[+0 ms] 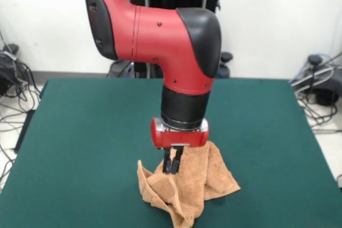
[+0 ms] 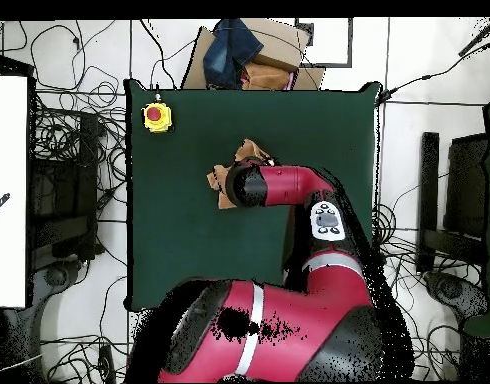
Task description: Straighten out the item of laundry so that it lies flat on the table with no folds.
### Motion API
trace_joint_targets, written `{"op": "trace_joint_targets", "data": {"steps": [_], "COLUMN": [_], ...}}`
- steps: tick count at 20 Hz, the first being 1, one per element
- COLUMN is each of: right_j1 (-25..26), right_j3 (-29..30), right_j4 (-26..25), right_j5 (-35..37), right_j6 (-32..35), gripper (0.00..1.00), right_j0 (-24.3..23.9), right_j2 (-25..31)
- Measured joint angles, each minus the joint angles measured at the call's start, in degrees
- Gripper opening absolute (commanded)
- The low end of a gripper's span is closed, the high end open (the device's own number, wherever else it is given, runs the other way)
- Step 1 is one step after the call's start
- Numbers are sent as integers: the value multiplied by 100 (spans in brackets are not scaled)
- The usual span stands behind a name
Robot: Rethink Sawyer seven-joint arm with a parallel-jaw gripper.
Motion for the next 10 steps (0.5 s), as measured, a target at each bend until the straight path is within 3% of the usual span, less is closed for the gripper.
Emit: {"op": "trace_joint_targets", "data": {"steps": [10], "right_j1": [-6], "right_j3": [-80], "right_j4": [-2], "right_j5": [1082], "right_j6": [0], "gripper": [0], "right_j0": [-95], "right_j2": [3]}}
